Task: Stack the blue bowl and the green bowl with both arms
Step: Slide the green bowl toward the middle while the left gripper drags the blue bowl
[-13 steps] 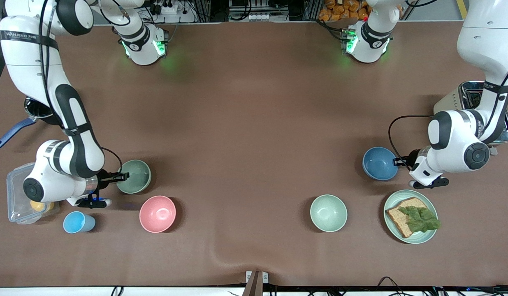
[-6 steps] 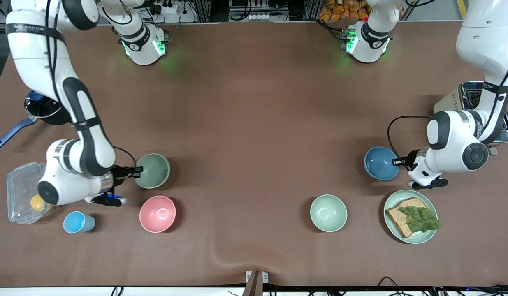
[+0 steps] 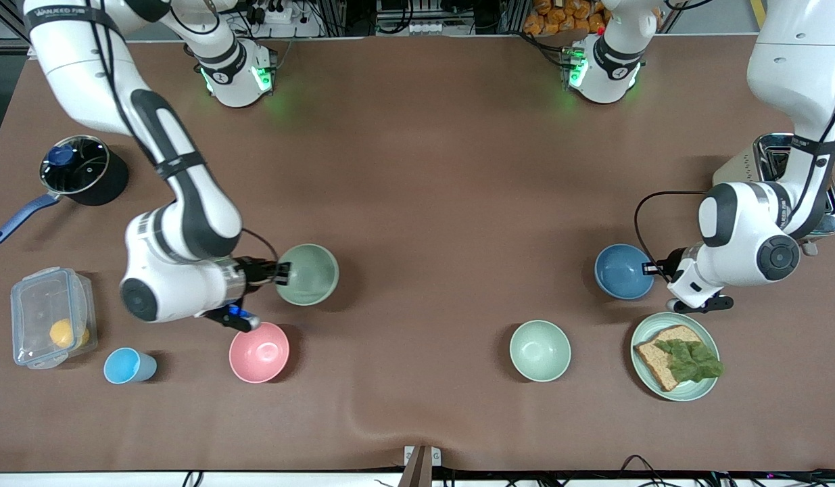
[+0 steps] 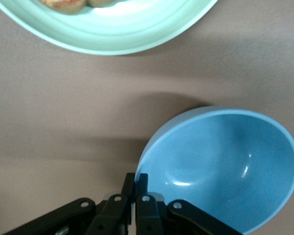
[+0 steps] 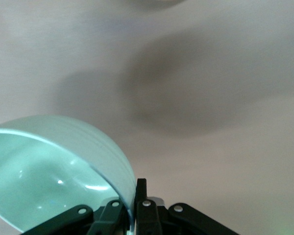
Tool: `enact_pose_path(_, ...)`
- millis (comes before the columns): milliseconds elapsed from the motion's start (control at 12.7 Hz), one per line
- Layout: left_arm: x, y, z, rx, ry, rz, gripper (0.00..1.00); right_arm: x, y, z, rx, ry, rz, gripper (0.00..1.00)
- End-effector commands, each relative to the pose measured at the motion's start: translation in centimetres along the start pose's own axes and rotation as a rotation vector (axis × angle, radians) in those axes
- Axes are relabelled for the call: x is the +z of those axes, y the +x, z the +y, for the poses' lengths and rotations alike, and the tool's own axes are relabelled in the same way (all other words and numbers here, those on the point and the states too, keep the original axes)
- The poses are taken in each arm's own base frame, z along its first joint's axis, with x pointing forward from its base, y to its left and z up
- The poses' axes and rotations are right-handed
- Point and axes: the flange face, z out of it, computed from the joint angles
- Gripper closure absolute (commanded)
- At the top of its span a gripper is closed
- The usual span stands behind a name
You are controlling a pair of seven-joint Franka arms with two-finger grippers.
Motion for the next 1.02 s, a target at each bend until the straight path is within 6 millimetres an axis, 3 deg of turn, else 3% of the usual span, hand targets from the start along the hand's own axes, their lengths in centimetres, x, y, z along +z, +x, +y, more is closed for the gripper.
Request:
enact_pose_path(0, -3.1, -0.4, 1.0, 0.013, 0.009, 0.039, 1.0, 2.0, -3.0, -5.8, 0.055, 0.071, 0.043, 1.0)
enact_pose_path(236, -7.1, -1.1, 3.3, 0.05, 0.01, 0.084, 1.0, 6.3, -6.7, -12.8, 0.108, 0.208, 0.082, 1.0)
enact_pose_path(315, -8.2, -1.4, 4.3, 0.062, 0.009, 0.094, 1.0, 7.6, -7.2, -14.1, 0.139, 0.234, 0.106, 1.0)
enact_pose_path(473, -9.2, -2.0, 6.7, 0.068, 0.003, 0.085, 1.0, 10.9, -8.5, -16.3, 0.141, 0.256, 0.143, 1.0)
enact_pose_path(867, -11.4, -3.6, 12.2, 0.079, -0.018, 0.091, 1.0, 17.7, -10.2, -18.5, 0.125, 0.26, 0.198, 1.0)
enact_pose_path(945, -11.5, -3.9, 13.1, 0.081, -0.023, 0.092, 1.0, 18.6, -10.6, -18.9, 0.137, 0.269, 0.211, 0.92)
